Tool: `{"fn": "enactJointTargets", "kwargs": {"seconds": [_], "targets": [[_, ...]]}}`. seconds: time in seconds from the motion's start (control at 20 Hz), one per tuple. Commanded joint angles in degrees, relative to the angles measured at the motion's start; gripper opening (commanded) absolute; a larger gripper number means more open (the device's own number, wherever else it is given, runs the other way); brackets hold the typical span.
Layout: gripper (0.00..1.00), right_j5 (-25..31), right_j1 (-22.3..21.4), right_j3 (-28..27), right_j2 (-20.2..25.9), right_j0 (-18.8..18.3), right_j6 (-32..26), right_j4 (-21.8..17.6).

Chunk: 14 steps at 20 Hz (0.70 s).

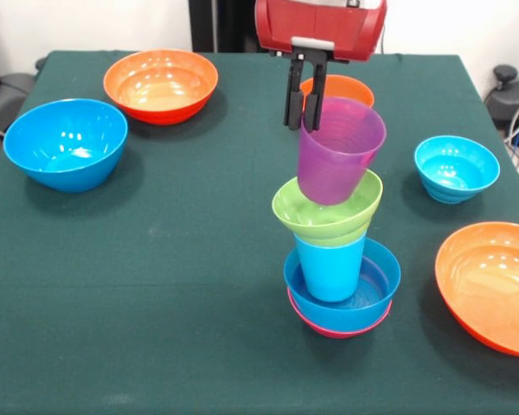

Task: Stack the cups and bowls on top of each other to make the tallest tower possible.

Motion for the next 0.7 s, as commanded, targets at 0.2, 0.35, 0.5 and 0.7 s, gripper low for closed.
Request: {"fn": "enactJointTargets", "kwargs": {"seconds": [0.2,0.35,0.5,0.7], "targets": [[0.00,5.21,2.01,-1.76,5.84,-0.39,-10.32,-5.83],[0.00,5.10,2.23,-1.93,5.90,-0.46,-10.48,-5.90],[0.00,4.92,2.45,-2.12,5.88,-0.43,-10.44,-5.97],[0.00,5.57,2.48,-2.52,5.69,-0.17,-10.21,-5.79]]}}
